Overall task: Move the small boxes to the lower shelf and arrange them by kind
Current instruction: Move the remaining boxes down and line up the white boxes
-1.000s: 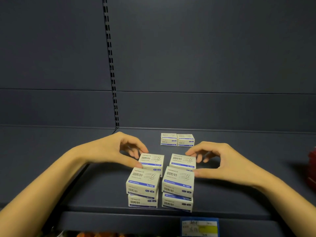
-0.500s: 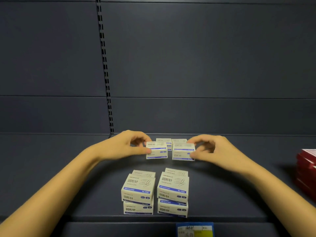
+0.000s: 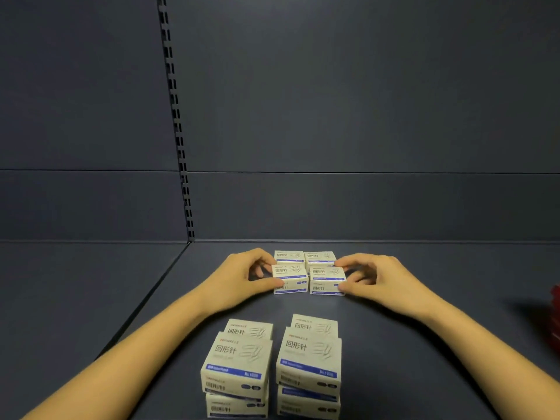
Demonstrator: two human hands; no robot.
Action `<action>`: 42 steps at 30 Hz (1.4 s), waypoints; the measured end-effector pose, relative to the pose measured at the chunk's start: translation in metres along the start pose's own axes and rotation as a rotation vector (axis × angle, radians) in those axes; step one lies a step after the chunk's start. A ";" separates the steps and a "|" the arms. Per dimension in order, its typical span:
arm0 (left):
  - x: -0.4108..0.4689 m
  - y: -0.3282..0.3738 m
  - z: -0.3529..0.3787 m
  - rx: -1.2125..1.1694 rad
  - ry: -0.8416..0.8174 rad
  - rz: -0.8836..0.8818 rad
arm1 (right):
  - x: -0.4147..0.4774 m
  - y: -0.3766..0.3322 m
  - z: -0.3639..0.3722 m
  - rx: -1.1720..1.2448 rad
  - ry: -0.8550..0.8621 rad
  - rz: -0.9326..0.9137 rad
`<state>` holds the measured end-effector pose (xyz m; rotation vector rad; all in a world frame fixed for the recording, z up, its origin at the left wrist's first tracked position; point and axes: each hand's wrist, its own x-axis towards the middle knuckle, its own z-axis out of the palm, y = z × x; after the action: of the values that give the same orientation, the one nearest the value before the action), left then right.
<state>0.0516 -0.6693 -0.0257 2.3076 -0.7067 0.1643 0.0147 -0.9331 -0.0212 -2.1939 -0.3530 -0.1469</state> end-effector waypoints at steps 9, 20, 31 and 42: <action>0.001 0.003 0.004 0.010 0.140 0.040 | 0.002 -0.001 0.005 -0.043 0.111 -0.049; 0.000 0.005 0.008 0.016 0.171 -0.016 | 0.006 0.005 0.013 -0.111 0.221 -0.057; -0.051 0.023 -0.043 -0.255 -0.201 0.010 | -0.035 -0.020 -0.001 0.051 -0.012 -0.234; -0.084 0.014 -0.058 -0.279 -0.400 -0.026 | -0.051 -0.028 0.014 -0.123 -0.263 -0.291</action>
<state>-0.0222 -0.6020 -0.0001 2.0946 -0.8361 -0.3957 -0.0430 -0.9159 -0.0203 -2.2768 -0.8315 -0.0390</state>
